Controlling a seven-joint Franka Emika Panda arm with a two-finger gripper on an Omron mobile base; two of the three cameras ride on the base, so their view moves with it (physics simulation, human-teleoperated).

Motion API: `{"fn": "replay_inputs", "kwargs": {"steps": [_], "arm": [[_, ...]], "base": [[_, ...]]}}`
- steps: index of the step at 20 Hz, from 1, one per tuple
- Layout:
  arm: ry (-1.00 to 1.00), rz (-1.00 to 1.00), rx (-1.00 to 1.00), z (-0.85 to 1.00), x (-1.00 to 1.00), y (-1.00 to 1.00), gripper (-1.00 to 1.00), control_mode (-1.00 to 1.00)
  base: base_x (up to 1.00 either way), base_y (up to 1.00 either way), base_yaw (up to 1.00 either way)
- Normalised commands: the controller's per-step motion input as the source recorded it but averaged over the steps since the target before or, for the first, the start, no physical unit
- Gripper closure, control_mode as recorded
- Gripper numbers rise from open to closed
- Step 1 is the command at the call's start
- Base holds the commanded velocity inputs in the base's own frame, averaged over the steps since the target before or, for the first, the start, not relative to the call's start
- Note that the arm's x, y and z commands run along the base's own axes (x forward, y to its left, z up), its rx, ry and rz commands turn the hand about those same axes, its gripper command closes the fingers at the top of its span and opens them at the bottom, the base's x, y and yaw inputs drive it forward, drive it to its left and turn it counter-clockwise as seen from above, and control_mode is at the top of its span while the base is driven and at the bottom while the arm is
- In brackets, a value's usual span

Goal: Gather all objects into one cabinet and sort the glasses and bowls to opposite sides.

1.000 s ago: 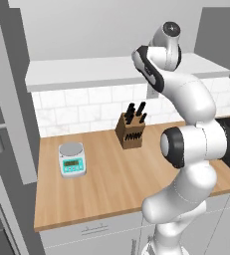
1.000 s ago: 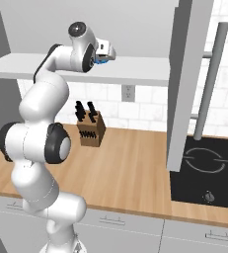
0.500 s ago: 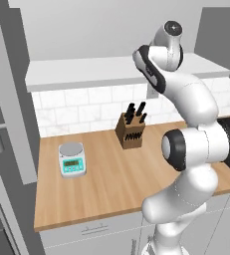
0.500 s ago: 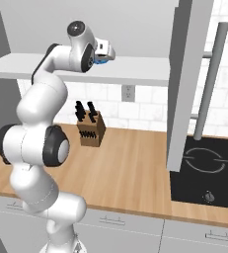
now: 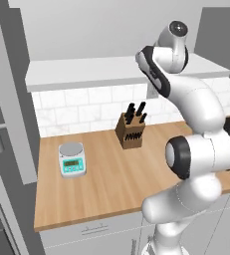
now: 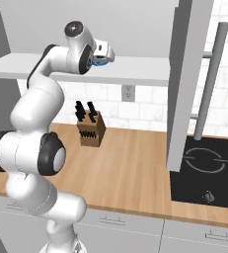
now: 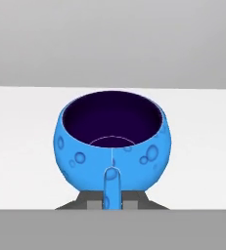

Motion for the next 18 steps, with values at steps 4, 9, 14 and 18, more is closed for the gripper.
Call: {"fn": "replay_inputs", "kwargs": {"steps": [4, 9, 14, 18], "arm": [[0.00, 0.00, 0.00, 0.00, -0.46, 0.00, 1.00, -1.00], [0.00, 0.00, 0.00, 0.06, -0.63, 0.00, 1.00, -1.00], [-0.07, 0.00, 0.00, 0.17, -0.86, -0.01, 1.00, -1.00], [-0.03, 0.00, 0.00, 0.33, -0.98, 0.00, 1.00, -1.00]], "base": [[0.00, 0.00, 0.00], [0.00, 0.00, 0.00], [0.00, 0.00, 0.00], [0.00, 0.00, 0.00]]}}
